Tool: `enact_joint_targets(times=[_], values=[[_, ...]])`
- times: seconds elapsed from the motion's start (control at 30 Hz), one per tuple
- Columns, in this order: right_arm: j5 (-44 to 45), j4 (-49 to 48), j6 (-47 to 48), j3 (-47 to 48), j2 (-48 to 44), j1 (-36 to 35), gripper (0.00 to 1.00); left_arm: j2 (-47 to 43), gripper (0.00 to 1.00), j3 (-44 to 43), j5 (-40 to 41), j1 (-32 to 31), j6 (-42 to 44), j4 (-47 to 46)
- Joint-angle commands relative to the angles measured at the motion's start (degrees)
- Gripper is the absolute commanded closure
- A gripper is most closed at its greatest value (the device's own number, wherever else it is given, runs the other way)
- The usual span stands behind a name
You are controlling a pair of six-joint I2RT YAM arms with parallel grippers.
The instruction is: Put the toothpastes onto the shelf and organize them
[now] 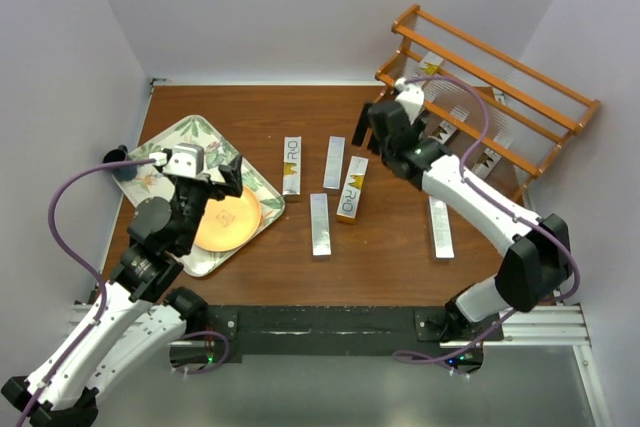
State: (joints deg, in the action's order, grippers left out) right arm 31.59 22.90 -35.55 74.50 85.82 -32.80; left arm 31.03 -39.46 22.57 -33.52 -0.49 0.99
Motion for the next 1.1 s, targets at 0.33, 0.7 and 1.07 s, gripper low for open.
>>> enact_joint_targets(times=[0.33,0.7,1.07], values=[[12.4,-5.8,-15.6,-18.1,-0.2,-18.2,0.04,2.2,0.01,-0.2,-0.5,0.0,-1.2,-1.2],[13.7,-7.2,-20.3,-19.0,8.7,-21.3,0.22,3.7,0.01,-0.4,-1.1,0.2,-1.3,-1.1],[15.0,-8.1,-21.1,-15.5,17.5,-21.3,0.34,4.0,0.01,-0.6,-1.6,0.2,-1.4,-1.1]])
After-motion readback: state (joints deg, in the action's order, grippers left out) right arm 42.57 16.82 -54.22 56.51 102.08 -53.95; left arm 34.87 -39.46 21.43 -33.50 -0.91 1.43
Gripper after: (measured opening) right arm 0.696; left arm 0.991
